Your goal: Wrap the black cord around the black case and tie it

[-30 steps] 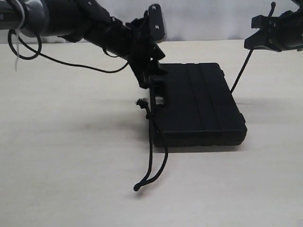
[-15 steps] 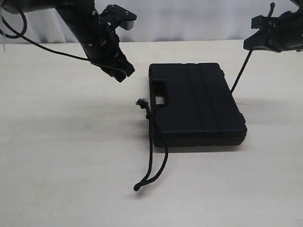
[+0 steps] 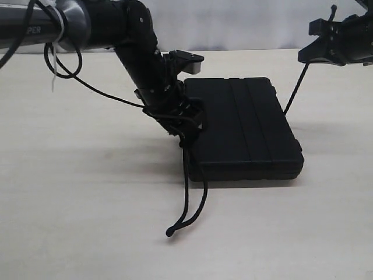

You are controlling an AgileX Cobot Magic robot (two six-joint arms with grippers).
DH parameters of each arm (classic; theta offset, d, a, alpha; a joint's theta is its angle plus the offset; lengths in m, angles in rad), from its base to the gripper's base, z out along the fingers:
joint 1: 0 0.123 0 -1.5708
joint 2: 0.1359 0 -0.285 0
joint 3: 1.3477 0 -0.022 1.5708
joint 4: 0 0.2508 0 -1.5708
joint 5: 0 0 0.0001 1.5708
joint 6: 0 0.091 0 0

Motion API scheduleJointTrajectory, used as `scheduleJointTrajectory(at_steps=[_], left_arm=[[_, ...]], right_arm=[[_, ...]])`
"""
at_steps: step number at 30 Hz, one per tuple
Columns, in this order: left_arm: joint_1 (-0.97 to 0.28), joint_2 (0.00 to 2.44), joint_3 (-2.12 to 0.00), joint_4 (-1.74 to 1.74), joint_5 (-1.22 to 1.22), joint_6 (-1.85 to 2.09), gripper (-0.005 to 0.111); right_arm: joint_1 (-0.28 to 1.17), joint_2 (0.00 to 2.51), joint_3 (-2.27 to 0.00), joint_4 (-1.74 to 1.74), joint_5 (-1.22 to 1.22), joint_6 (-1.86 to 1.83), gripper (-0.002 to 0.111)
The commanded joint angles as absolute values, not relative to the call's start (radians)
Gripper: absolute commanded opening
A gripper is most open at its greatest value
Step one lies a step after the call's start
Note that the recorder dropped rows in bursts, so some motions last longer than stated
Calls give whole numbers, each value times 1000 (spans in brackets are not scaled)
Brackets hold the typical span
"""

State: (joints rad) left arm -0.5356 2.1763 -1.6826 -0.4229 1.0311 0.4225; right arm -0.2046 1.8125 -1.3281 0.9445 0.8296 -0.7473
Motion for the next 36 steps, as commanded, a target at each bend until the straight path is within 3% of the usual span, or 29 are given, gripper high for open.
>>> scheduleJointTrajectory(at_steps=[1, 7, 10, 12, 22, 25, 30, 36], left_arm=[[-536, 2206, -1688, -450, 1032, 392, 61], [-536, 2176, -1688, -704, 1074, 553, 18], [-535, 2176, -1688, -724, 1056, 553, 3], [-535, 2176, -1688, -781, 1011, 553, 0], [-535, 2194, -1688, -1099, 670, 466, 1], [-536, 2217, -1688, -1099, 624, 466, 15], [-535, 2231, -1688, -1129, 582, 465, 57], [-521, 2220, -1688, -1127, 554, 586, 61]], right_arm=[[-207, 1800, -1331, 956, 835, -743, 4], [-207, 1800, -1331, 956, 835, -743, 4], [-207, 1800, -1331, 956, 835, -743, 4], [-207, 1800, -1331, 956, 835, -743, 4], [-207, 1800, -1331, 956, 835, -739, 4], [-207, 1800, -1331, 956, 835, -739, 4], [-207, 1800, -1331, 956, 835, -739, 4], [-207, 1800, -1331, 956, 835, -739, 4]])
